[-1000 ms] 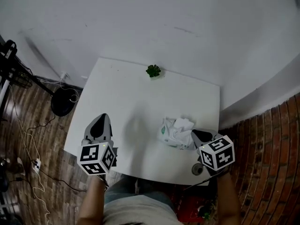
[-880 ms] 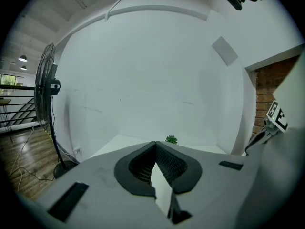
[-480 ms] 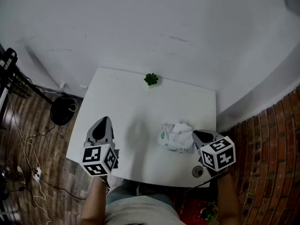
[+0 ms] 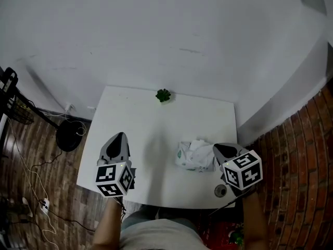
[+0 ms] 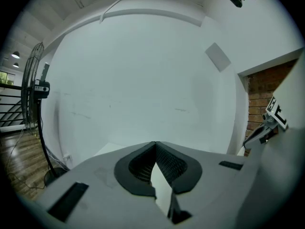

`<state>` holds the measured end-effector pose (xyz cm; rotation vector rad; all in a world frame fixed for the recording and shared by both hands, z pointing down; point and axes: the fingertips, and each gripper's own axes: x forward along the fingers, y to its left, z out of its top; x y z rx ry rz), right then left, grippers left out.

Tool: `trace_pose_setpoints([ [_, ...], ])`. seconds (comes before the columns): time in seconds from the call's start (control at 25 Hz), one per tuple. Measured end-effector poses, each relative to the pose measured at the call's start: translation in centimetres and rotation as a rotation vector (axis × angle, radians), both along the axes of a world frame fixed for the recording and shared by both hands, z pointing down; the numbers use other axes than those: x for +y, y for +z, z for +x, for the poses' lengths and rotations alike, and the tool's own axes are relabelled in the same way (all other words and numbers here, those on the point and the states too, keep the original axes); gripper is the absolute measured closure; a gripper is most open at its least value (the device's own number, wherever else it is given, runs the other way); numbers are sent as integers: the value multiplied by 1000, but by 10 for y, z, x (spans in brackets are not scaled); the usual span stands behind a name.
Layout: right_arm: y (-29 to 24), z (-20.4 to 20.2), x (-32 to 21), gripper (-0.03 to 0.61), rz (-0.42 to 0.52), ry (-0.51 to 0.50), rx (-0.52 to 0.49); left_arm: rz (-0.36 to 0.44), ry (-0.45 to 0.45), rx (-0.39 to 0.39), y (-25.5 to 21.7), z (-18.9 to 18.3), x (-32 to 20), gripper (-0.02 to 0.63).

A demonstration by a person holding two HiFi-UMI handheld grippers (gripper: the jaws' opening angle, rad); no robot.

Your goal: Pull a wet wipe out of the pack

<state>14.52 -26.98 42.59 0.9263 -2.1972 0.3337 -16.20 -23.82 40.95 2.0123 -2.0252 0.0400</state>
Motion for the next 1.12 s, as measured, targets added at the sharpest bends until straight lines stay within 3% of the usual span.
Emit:
trace_pose_setpoints([
  [1.12, -82, -4, 3, 575, 173, 71, -130, 81, 124, 6, -38, 22, -32, 614],
])
